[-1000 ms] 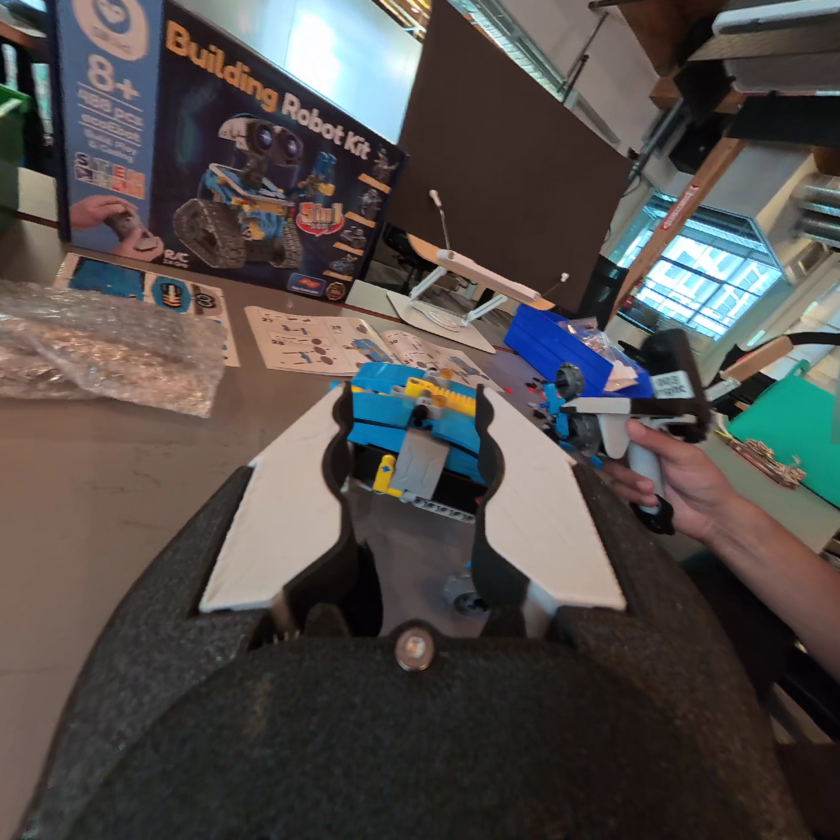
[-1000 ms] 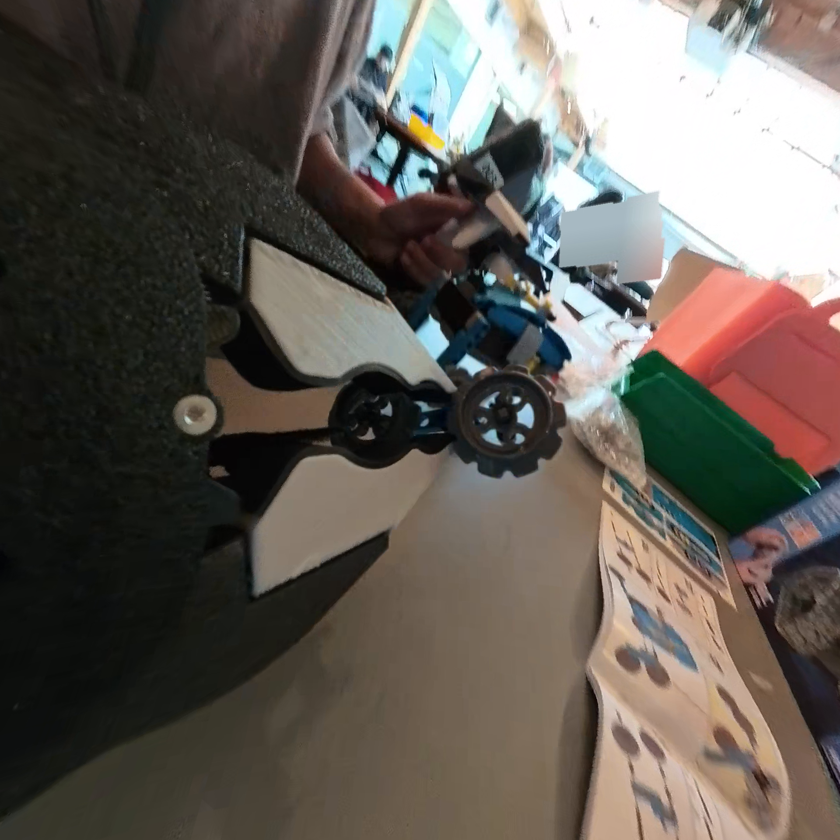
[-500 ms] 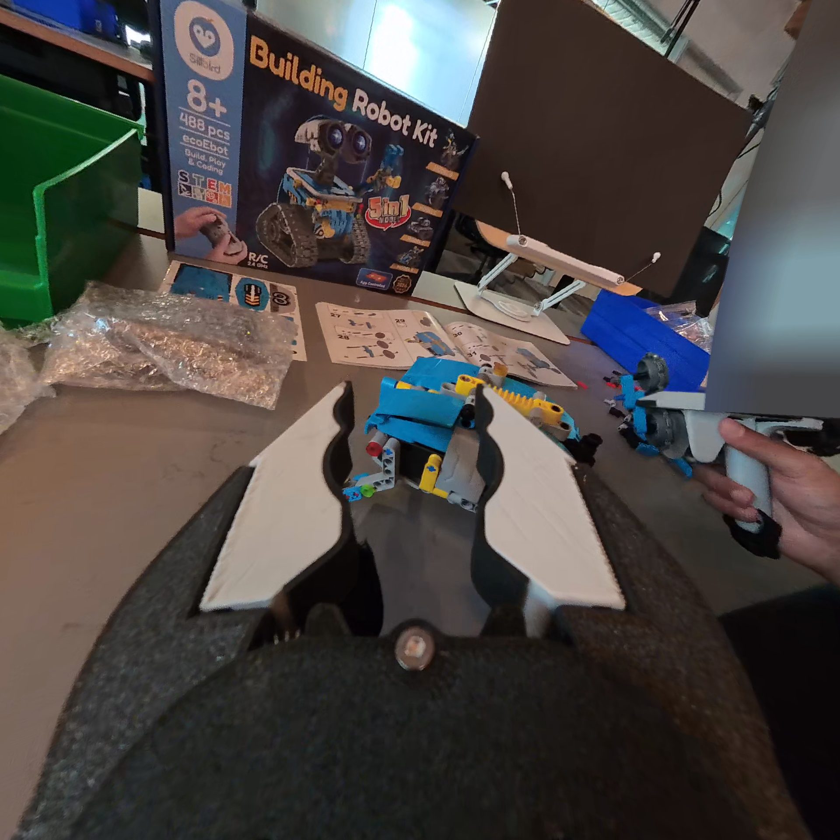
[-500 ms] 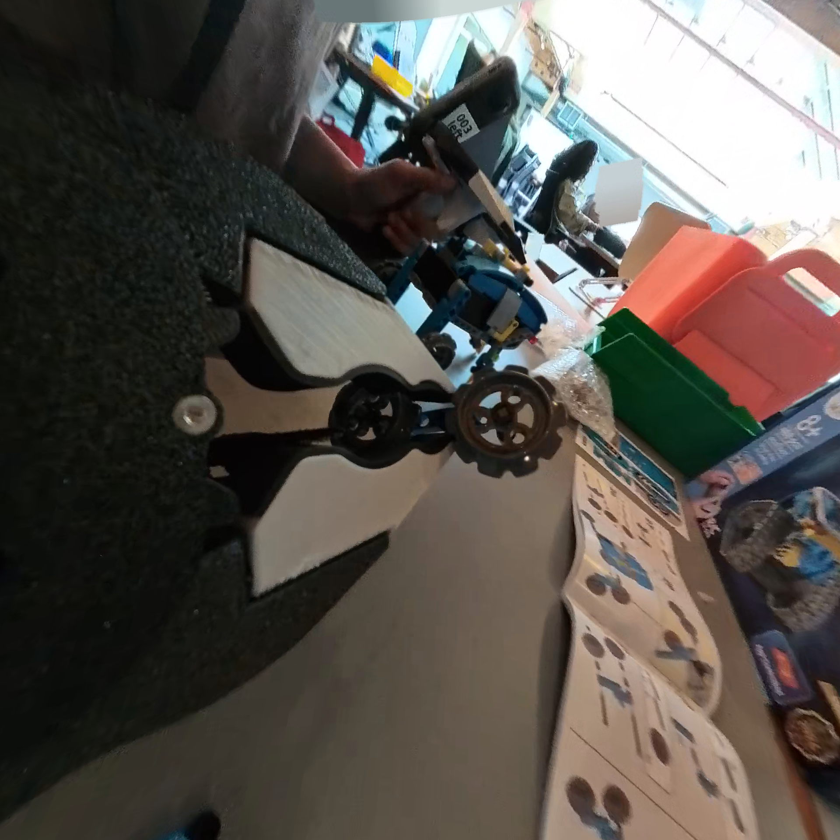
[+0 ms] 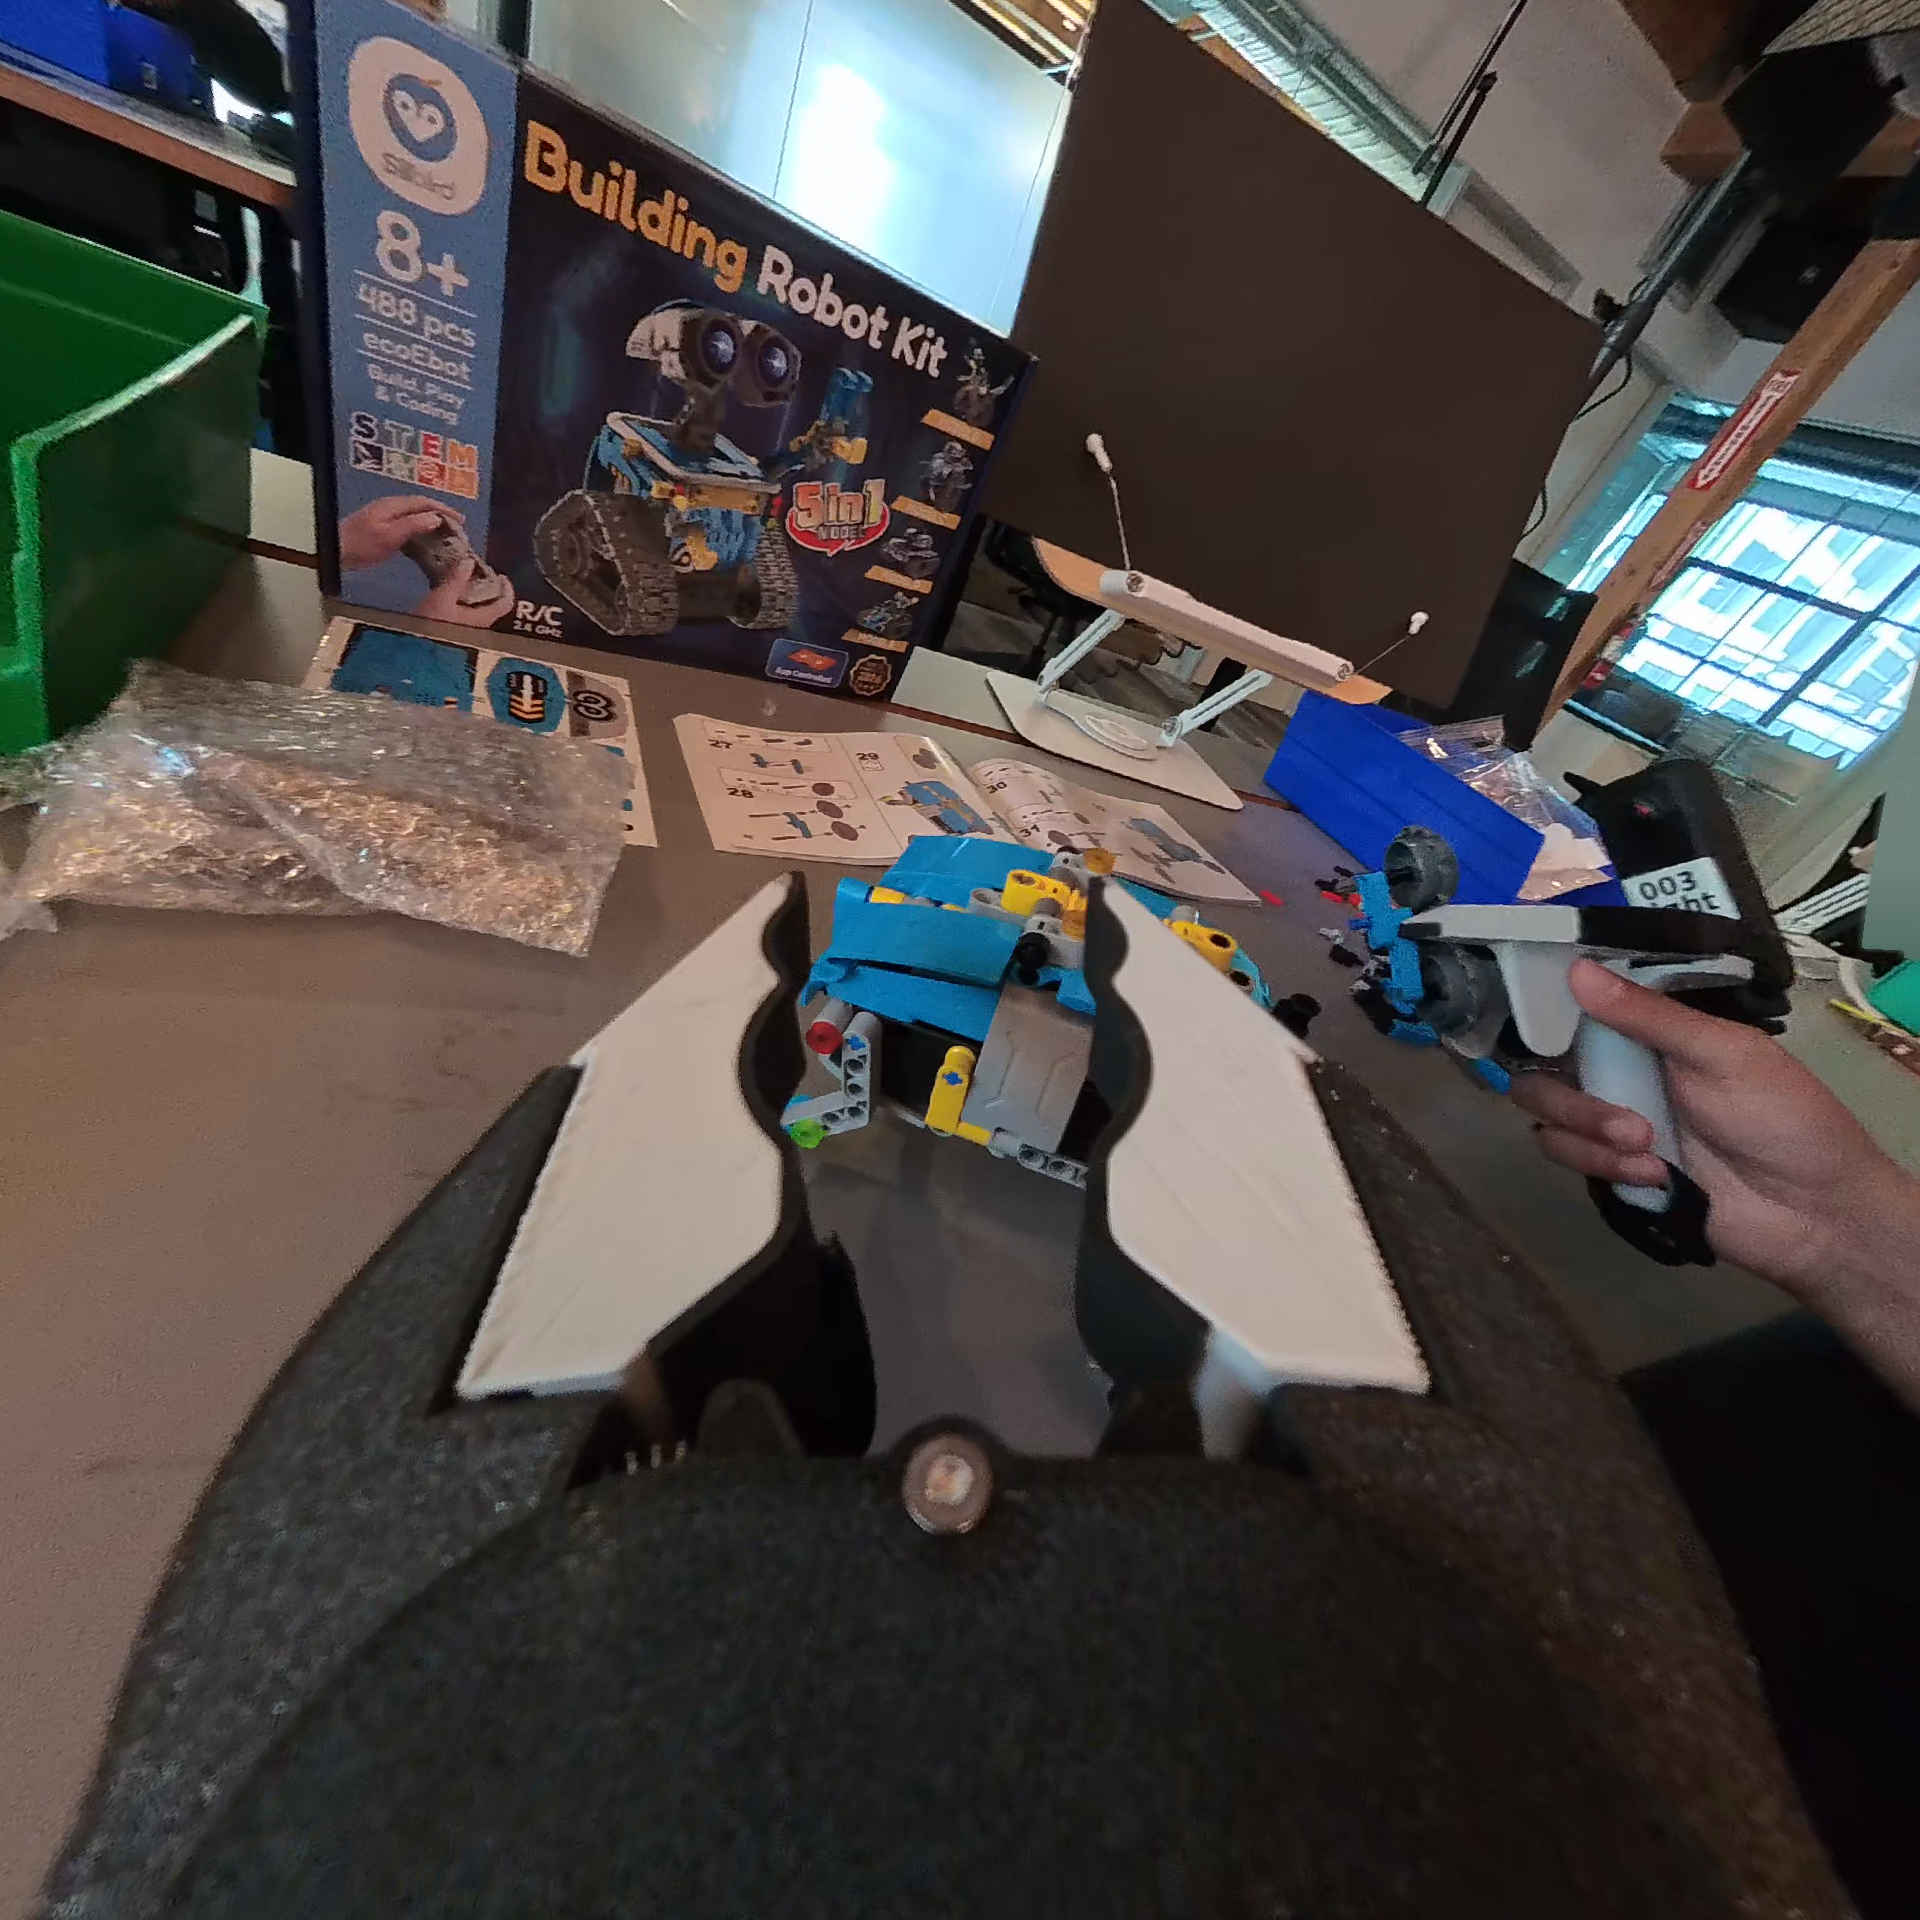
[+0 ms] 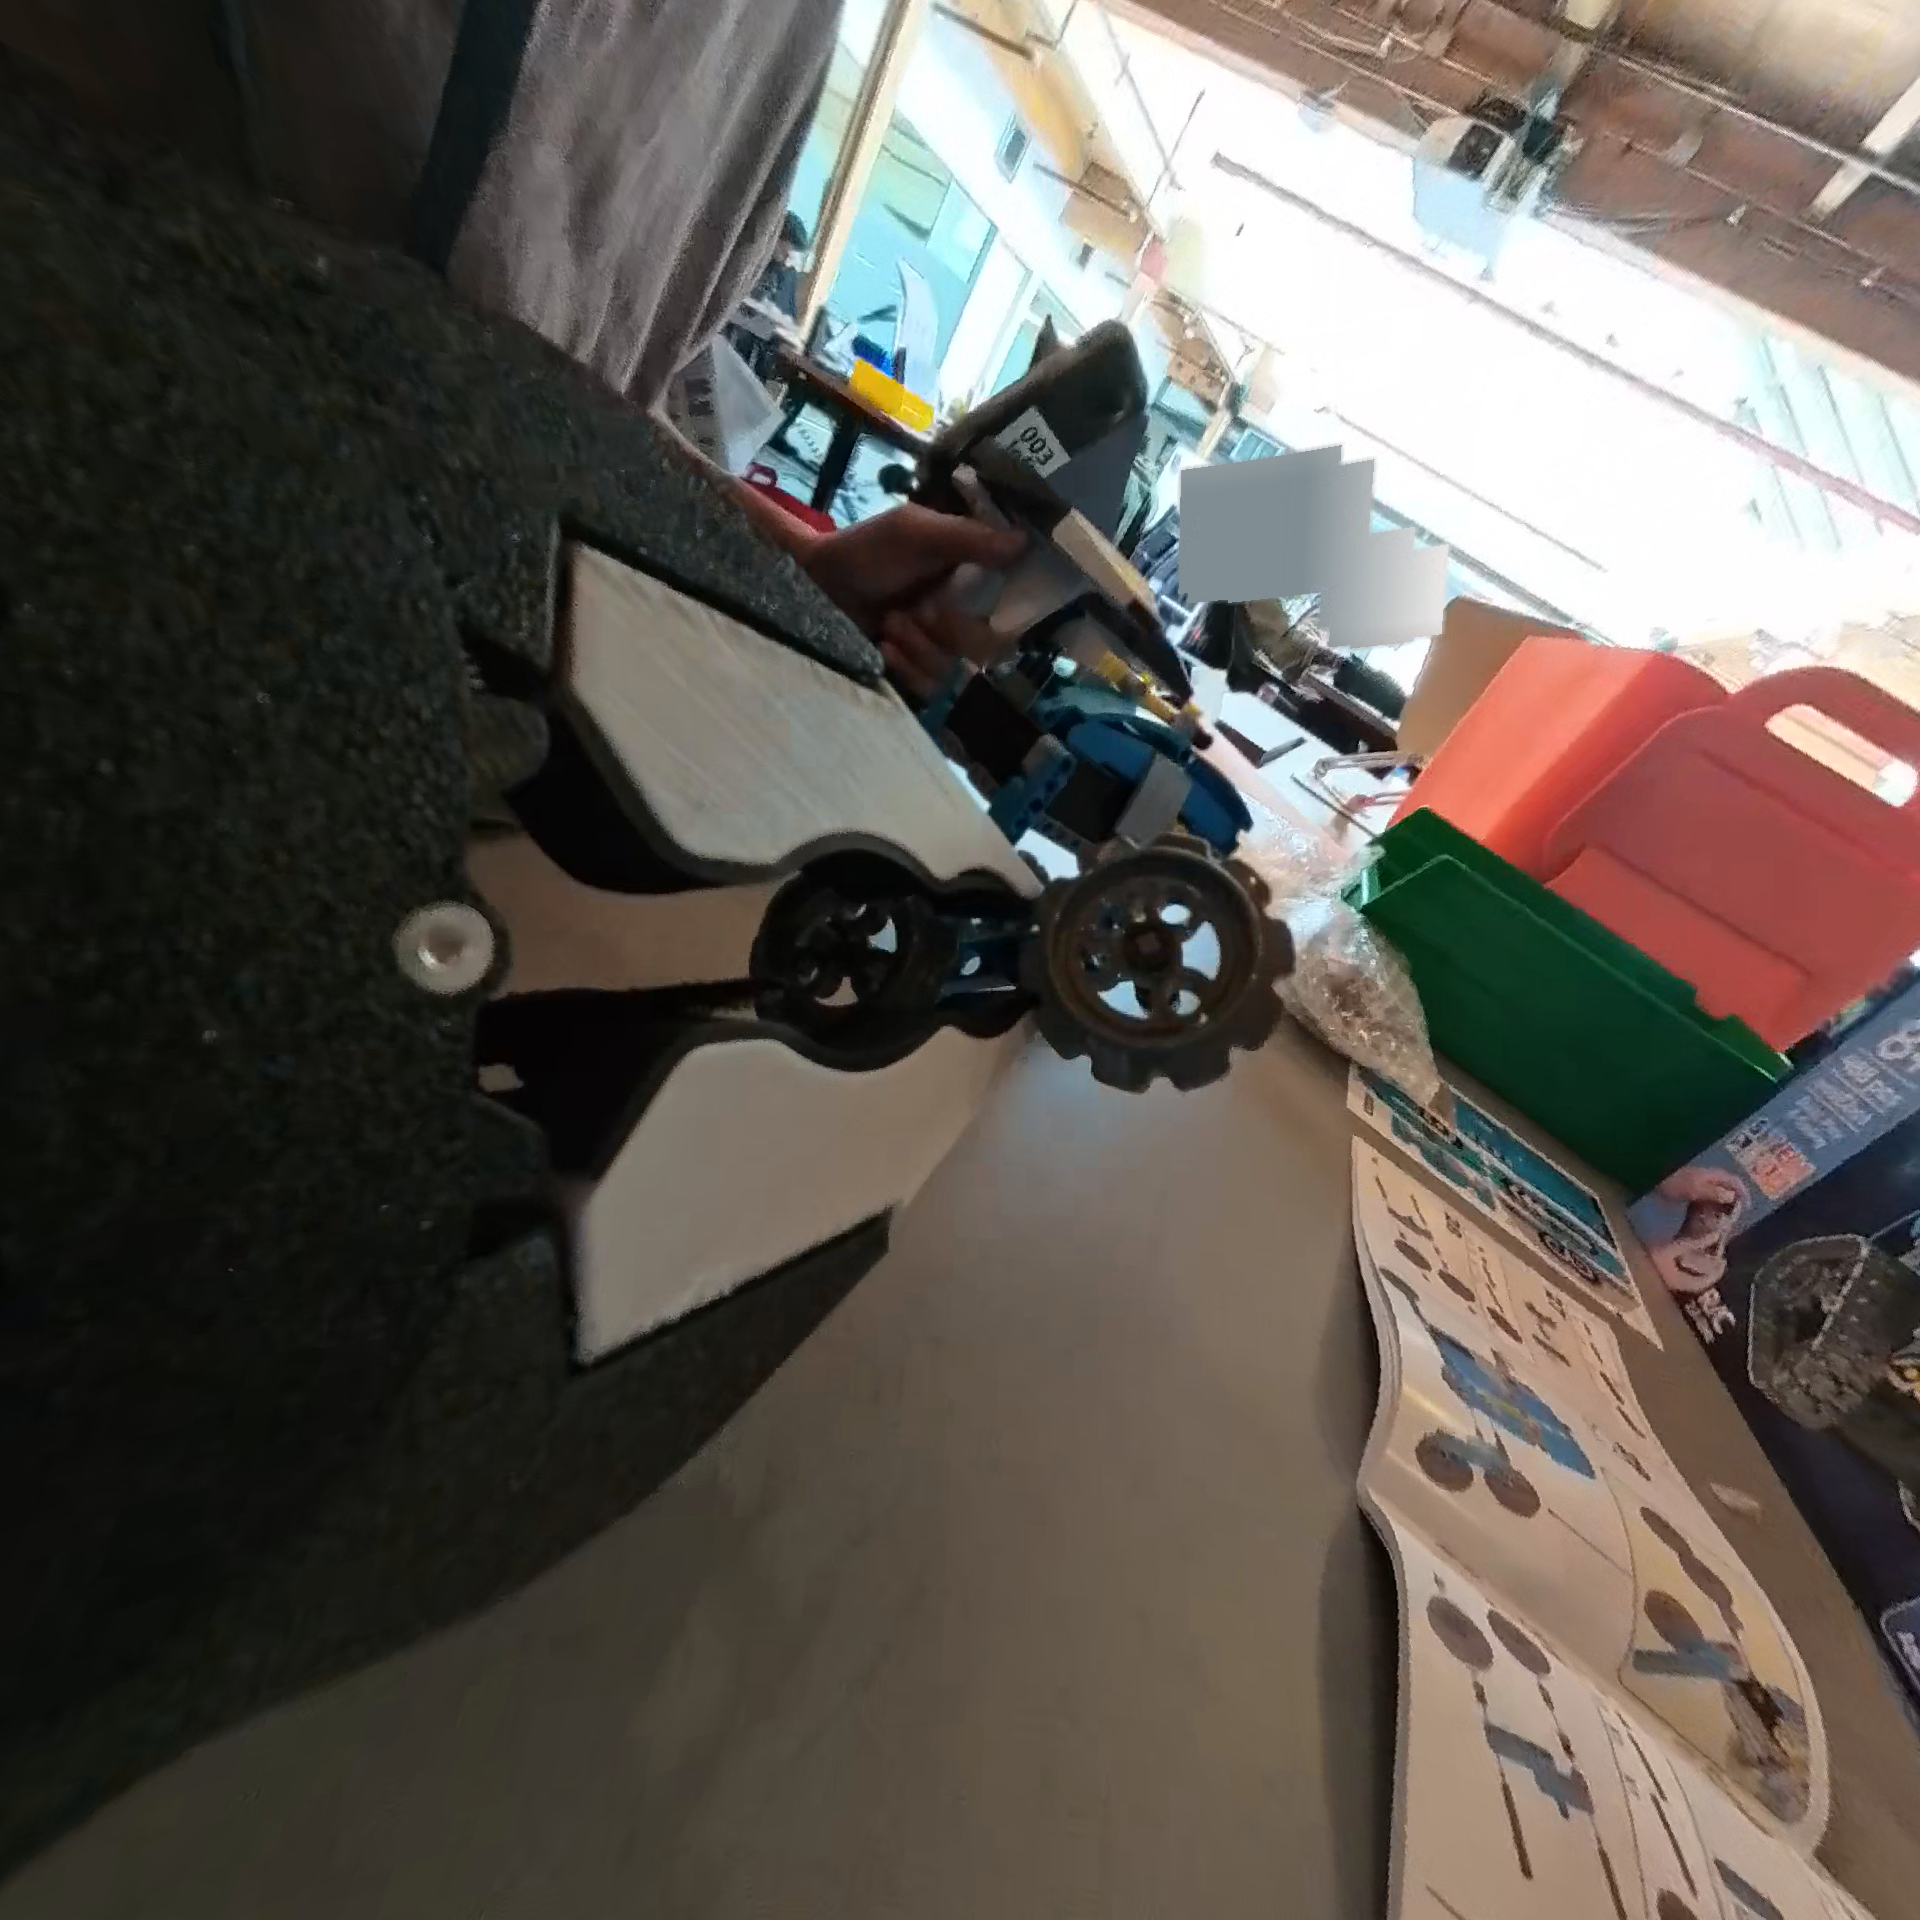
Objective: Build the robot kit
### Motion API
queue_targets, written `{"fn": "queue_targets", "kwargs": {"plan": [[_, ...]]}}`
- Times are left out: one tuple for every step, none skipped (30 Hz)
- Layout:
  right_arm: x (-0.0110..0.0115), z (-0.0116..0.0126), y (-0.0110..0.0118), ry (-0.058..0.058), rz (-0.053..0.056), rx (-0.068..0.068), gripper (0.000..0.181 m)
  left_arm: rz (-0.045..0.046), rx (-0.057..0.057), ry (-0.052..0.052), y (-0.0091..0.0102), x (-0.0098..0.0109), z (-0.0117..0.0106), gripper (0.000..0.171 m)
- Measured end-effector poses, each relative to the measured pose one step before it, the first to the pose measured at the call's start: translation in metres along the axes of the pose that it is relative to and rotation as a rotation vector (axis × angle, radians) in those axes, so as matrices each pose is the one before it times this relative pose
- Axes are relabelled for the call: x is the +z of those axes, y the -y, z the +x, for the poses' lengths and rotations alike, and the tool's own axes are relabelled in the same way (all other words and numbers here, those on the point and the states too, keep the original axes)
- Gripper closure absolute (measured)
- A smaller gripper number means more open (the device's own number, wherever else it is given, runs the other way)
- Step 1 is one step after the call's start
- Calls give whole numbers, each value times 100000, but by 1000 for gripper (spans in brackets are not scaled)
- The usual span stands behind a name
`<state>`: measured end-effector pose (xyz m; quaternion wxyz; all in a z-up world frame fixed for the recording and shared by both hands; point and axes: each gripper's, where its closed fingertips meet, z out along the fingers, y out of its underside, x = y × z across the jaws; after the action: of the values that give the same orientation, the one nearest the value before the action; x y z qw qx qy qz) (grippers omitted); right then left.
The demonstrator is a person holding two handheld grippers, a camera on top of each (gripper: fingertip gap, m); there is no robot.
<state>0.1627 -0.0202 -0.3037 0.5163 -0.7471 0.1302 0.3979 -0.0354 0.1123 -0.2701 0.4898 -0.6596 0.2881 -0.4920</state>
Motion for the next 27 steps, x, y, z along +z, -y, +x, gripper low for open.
{"fn": "queue_targets", "kwargs": {"plan": [[-166, 408, 163, -1581, 598, 348, 169, -134, -838, -1314, -4, -9, 98, 119], [-168, 310, 232, -1277, 861, -318, 169, -820, -1006, -1973, -70, 26, 87, 119], [-127, 228, 215, -870, 692, -387, 169, -1752, -1314, -3152, -123, 79, 191, 119], [-74, 228, 109, -800, 130, -382, 169, -2502, -1850, -4095, -280, 96, 312, 119], [-40, 210, 3, -536, -424, -63, 169, -2898, -2068, -4022, -406, 134, 313, 118], [-18, 177, -38, -174, -481, 538, 169, -2282, -1848, -2978, -318, 154, 162, 118], [-17, 186, 11, -193, -35, 772, 169, -847, -1116, -1508, -120, 68, 72, 118], [-19, 210, -4, -471, -167, 383, 169, -43, -1, -410, -33, 5, 67, 118], [20, 230, -69, -879, -776, -106, 169, 24, 801, -132, -9, -12, 114, 118], [15, 211, -70, -1059, -678, -642, 169, -67, 1085, -154, -31, 1, 163, 118], [28, 132, 3, -864, -248, -855, 169, -297, 1120, -35, -62, 45, 153, 118], [34, 57, 3, -359, -199, -697, 169, -564, 1099, 64, -93, 90, 119, 119], [43, 14, -30, 133, -340, -125, 169, -742, 846, 56, -107, 107, 79, 119], [49, -21, -24, 584, -172, 673, 169, -792, 387, 14, -95, 116, 38, 119], [21, -78, -4, 1188, 188, 1292, 169, -599, -40, -90, -78, 68, 23, 119], [-6, -120, 27, 1513, 401, 1779, 168, -105, -277, -165, -43, 2, -14, 119], [-34, -125, 43, 1383, 493, 1832, 169, 435, -365, 8, 49, -38, -58, 119], [-45, -75, 54, 823, 449, 1287, 169, 593, -440, 141, 84, -85, -86, 119], [-35, -42, 39, 199, 222, 278, 169, 365, -463, 112, 85, -69, -93, 119], [-17, -42, 19, -302, -68, -684, 169, 108, -375, 9, 10, -23, -39, 119], [10, -4, -10, -665, -283, -1208, 169, -30, -140, -43, -17, 17, 23, 119], [9, 5, -37, -799, -406, -1248, 169, -135, 242, 66, -36, 21, 37, 119], [26, -9, -52, -566, -377, -1066, 169, -277, 494, 156, -42, 24, 50, 119], [28, -68, -60, -132, -418, -577, 169, -398, 542, 73, -54, 40, 30, 119], [30, -106, -51, 358, -296, -116, 168, -433, 481, -46, -59, 35, 6, 119], [10, -109, -13, 503, -12, 168, 168, -307, 397, -20, -45, 49, 40, 119], [2, -84, 12, 391, 115, 199, 169, -144, 342, 59, -26, 36, 61, 119]]}}
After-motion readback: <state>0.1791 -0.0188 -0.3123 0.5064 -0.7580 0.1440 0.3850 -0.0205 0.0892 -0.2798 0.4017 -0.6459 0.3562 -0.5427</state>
